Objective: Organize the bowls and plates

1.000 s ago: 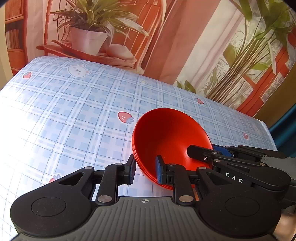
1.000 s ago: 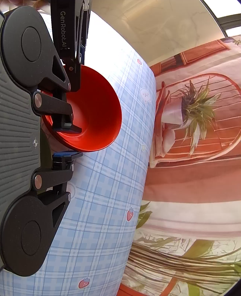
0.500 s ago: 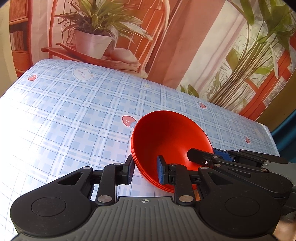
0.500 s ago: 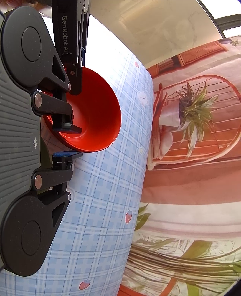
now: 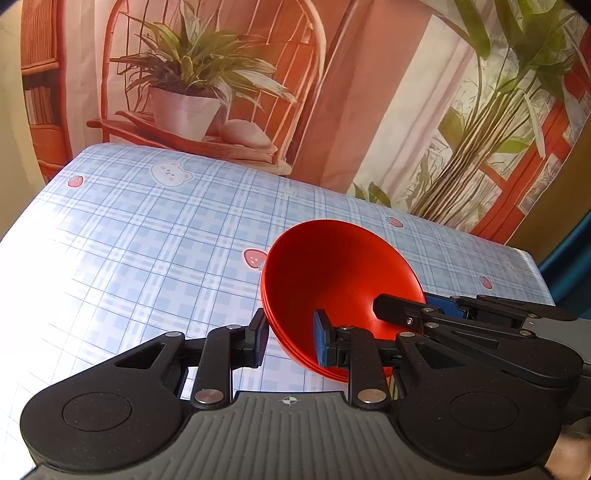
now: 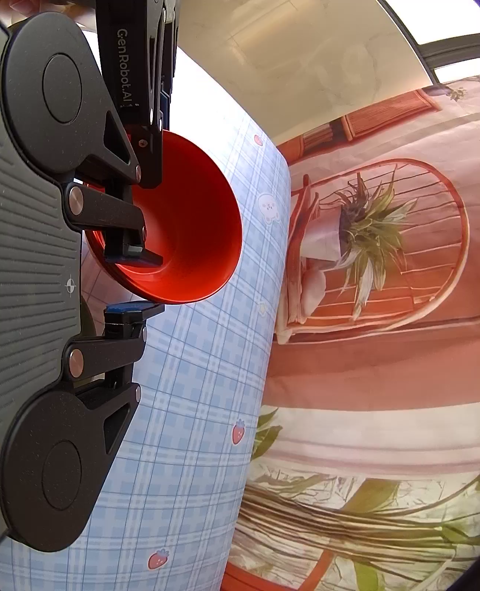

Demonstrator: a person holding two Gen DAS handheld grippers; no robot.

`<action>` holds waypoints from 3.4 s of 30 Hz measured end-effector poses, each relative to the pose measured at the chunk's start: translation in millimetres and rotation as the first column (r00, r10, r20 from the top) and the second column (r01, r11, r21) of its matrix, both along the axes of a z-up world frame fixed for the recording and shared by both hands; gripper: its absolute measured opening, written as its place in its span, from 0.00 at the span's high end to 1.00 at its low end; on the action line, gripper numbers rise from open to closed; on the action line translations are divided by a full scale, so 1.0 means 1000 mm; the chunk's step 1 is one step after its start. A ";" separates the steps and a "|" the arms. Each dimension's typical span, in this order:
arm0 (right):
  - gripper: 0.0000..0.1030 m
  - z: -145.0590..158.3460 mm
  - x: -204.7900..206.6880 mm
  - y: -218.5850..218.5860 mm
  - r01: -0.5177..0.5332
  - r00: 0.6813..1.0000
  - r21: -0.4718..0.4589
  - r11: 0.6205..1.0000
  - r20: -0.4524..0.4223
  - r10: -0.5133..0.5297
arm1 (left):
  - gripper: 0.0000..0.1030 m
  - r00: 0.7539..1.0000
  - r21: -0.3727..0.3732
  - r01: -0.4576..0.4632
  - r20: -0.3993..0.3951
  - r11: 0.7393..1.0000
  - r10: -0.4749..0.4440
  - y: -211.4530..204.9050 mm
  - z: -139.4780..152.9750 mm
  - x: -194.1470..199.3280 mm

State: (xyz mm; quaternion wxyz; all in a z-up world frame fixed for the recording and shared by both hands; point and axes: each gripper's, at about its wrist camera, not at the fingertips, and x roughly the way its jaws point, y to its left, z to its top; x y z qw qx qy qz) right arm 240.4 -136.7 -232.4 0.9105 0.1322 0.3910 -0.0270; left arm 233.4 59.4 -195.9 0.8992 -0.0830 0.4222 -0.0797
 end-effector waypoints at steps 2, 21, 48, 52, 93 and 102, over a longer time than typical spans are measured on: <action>0.82 0.005 -0.003 0.000 0.000 1.000 0.001 1.000 0.009 0.000 | 0.75 1.000 0.007 0.000 0.011 1.000 0.000 -0.001 0.005 -0.003; 0.82 0.042 -0.040 0.000 0.018 0.997 0.005 1.000 0.075 -0.018 | 0.75 0.995 0.056 0.015 0.093 0.998 -0.020 -0.018 0.035 -0.037; 0.82 0.049 -0.104 -0.033 0.089 0.993 0.007 0.996 0.080 -0.089 | 0.74 0.986 0.075 0.119 0.105 0.990 -0.126 -0.063 0.031 -0.067; 0.82 0.047 -0.112 -0.037 0.098 0.992 0.008 0.995 0.077 -0.099 | 0.74 0.985 0.078 0.134 0.098 0.988 -0.141 -0.068 0.029 -0.069; 0.82 0.019 -0.127 -0.055 0.138 0.990 0.020 0.990 -0.004 -0.138 | 0.73 0.974 0.048 0.226 -0.035 0.973 -0.224 -0.086 -0.012 -0.059; 0.82 0.012 -0.129 -0.056 0.143 0.989 0.020 0.989 -0.021 -0.143 | 0.73 0.973 0.056 0.230 -0.046 0.972 -0.228 -0.089 -0.016 -0.062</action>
